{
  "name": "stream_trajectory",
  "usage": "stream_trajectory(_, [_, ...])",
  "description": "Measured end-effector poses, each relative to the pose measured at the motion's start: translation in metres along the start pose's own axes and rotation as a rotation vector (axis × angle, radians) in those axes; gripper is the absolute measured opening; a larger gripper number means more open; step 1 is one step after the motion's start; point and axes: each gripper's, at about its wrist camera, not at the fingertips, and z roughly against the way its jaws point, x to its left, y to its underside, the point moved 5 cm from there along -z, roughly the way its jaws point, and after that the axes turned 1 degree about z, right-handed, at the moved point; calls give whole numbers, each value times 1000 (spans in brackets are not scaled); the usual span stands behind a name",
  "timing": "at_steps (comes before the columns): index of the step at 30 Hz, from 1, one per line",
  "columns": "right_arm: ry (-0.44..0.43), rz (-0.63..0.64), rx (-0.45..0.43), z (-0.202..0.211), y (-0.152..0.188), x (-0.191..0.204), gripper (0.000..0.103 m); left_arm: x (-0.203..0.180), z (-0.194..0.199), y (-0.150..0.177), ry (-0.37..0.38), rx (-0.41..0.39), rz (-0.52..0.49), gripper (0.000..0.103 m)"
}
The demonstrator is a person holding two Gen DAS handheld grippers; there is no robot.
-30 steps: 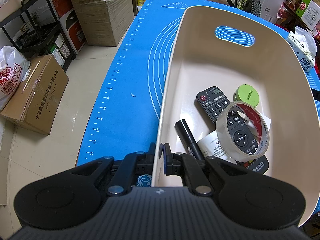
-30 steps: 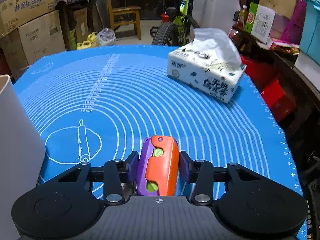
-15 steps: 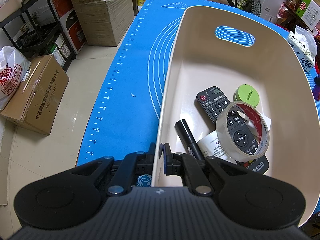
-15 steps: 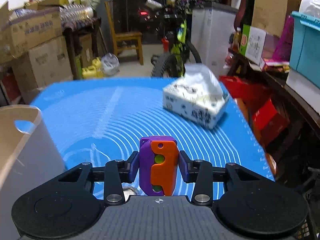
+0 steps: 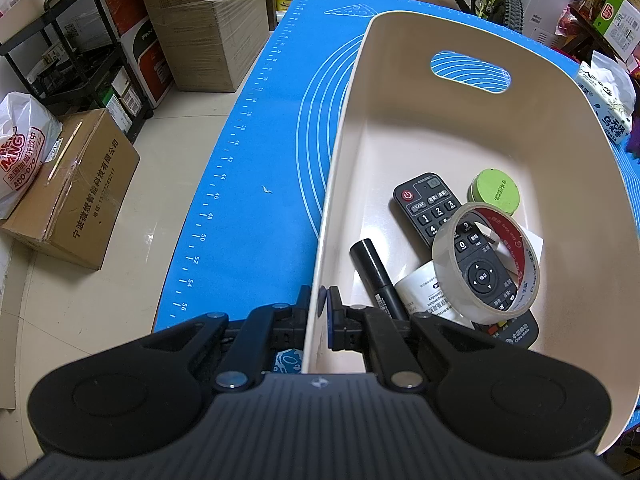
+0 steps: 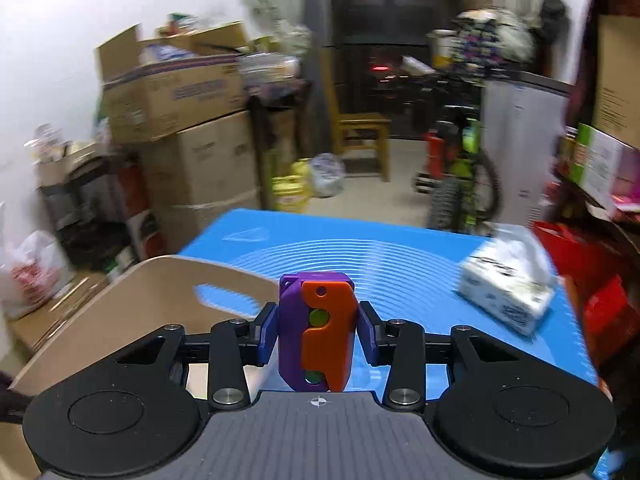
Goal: Organize rigid objects
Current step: 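Carry the orange-purple toy into the bin and release it with right tool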
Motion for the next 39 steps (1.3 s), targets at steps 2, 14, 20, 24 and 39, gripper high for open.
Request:
stream_trajectory(2, [-27, 35, 10, -2, -1, 17, 48, 0, 0, 0, 0, 0, 0, 8])
stream_trajectory(14, [-135, 205, 133, -25, 17, 91, 48, -1, 0, 0, 0, 0, 1, 8])
stream_trajectory(20, [-149, 289, 268, -40, 40, 112, 48, -1, 0, 0, 0, 0, 0, 8])
stream_trajectory(24, [-154, 286, 307, -42, 45, 108, 52, -1, 0, 0, 1, 0, 0, 8])
stream_trajectory(39, [-37, 90, 44, 10, -1, 11, 85, -1, 0, 0, 0, 0, 1, 8])
